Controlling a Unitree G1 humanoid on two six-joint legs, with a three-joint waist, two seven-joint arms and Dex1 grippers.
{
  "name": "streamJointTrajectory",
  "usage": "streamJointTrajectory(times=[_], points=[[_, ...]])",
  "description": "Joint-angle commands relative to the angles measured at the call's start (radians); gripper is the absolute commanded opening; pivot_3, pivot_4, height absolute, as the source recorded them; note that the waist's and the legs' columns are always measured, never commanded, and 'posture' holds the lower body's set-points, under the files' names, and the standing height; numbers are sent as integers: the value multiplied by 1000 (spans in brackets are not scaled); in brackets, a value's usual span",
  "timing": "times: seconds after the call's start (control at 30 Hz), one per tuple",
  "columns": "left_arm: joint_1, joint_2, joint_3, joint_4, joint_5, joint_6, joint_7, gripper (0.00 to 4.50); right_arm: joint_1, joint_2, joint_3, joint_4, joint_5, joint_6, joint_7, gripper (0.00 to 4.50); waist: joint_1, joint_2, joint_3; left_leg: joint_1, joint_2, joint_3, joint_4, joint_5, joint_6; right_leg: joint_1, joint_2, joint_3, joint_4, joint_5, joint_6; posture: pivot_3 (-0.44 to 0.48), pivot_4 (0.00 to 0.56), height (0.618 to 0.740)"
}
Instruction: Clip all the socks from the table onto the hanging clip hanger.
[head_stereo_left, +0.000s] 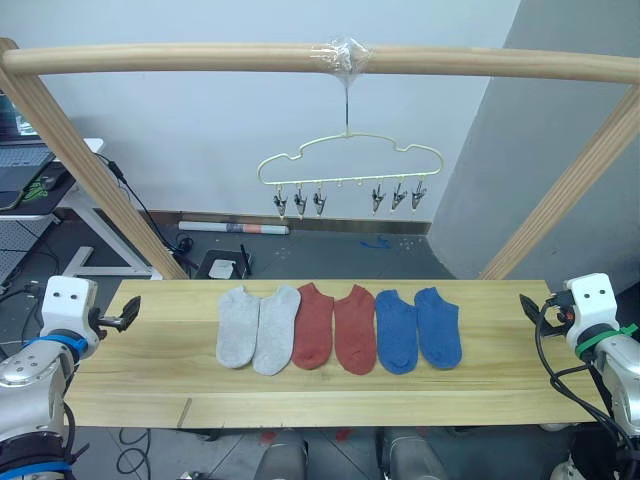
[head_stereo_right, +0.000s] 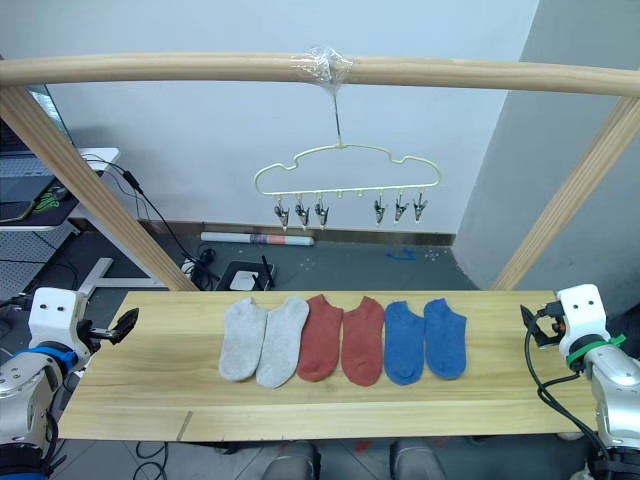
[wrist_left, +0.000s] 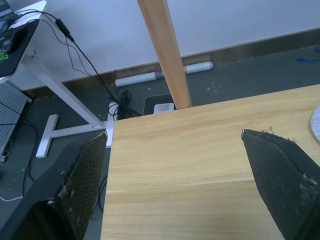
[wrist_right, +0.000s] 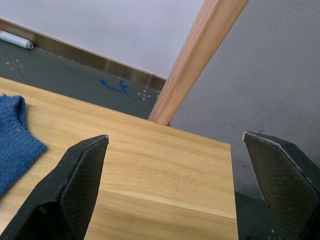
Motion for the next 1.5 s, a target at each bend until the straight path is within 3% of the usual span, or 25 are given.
streamJointTrajectory(times=[0.03, 0.57, 1.03, 1.1, 1.2, 1.37, 1.5], points=[[2, 18, 41, -24, -15, 0, 9, 4469, -10, -12, -14, -16, 2, -21, -4, 4500, 0, 0, 0, 0, 0, 0, 0, 0, 0, 0, 0, 0, 0, 0, 0, 163, 131, 740], [83, -13, 107, -157, -68, 53, 50, 4469, -53, -14, 18, 22, -6, -36, 6, 4500, 5, 0, 0, 0, 0, 0, 0, 0, 0, 0, 0, 0, 1, 0, 0, 201, 132, 740], [145, -64, 140, -370, -128, 154, 80, 4469, -143, -40, 61, 34, 1, -46, 70, 4500, 9, 0, 0, 0, 0, 0, 2, 0, 0, 1, 0, 0, 1, 0, 0, 181, 155, 740], [159, -103, 146, -485, -194, 189, 73, 4469, -155, -43, 68, 31, 1, -54, 82, 4500, 9, 0, 0, 0, 0, 0, 2, 0, 0, 1, 0, 0, 1, 0, 0, 171, 168, 740], [165, -171, 123, -661, -257, 256, 116, 3943, -189, -44, 94, 3, 24, -57, 138, 4500, 9, 0, 0, -1, 0, 0, 4, 0, 0, 1, 0, 1, 1, 0, 0, 171, 168, 740], [133, -233, 42, -791, -242, 342, 194, 2478, -252, -30, 132, -30, 56, -50, 207, 4500, 9, 0, 1, 0, 0, 0, 8, 0, 0, 2, 0, 1, 2, 1, 1, 169, 173, 740], [84, -305, -59, -835, -222, 377, 248, 2478, -296, -5, 188, -78, 80, -36, 252, 4500, 8, 0, 1, -1, 0, 0, 10, 0, 0, 3, 0, 1, 2, 1, 1, 152, 180, 740]])
